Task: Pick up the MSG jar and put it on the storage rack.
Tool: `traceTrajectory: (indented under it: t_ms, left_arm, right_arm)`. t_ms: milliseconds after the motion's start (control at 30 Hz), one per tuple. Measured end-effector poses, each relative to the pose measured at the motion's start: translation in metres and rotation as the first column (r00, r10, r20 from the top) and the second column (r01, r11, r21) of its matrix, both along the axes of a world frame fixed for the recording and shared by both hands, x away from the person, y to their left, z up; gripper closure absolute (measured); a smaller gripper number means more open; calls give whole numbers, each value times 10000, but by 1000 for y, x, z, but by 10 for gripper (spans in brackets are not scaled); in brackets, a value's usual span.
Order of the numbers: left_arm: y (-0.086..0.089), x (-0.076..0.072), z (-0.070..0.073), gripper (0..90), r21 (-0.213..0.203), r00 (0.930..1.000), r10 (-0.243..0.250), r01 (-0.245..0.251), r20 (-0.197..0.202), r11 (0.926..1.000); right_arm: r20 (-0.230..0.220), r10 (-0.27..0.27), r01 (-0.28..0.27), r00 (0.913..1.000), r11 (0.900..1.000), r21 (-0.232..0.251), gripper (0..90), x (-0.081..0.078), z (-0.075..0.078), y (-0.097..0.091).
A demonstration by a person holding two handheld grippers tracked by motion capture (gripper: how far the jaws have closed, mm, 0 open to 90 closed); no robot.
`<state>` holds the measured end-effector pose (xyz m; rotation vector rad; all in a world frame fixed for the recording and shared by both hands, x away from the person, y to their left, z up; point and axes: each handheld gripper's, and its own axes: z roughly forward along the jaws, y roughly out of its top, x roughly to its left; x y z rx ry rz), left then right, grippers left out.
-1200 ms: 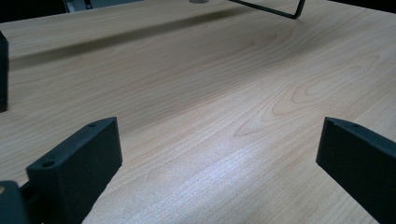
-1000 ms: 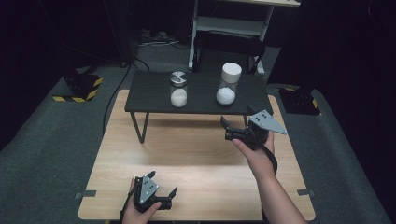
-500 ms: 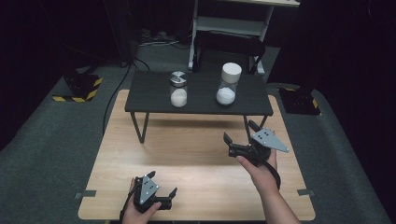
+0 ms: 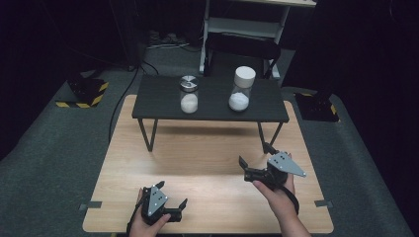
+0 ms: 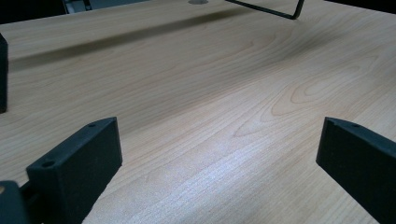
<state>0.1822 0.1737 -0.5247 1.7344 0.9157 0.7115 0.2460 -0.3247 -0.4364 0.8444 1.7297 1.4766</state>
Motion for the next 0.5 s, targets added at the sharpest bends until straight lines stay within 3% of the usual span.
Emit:
traceTrajectory:
  t_ms: [500]
  left_arm:
    - [-1, 0, 0, 6, 11, 10000, -13, 13, 37, 10000]
  right_arm:
    - [-802, -282, 265, 9964, 9994, -227, 0, -16, -33, -16]
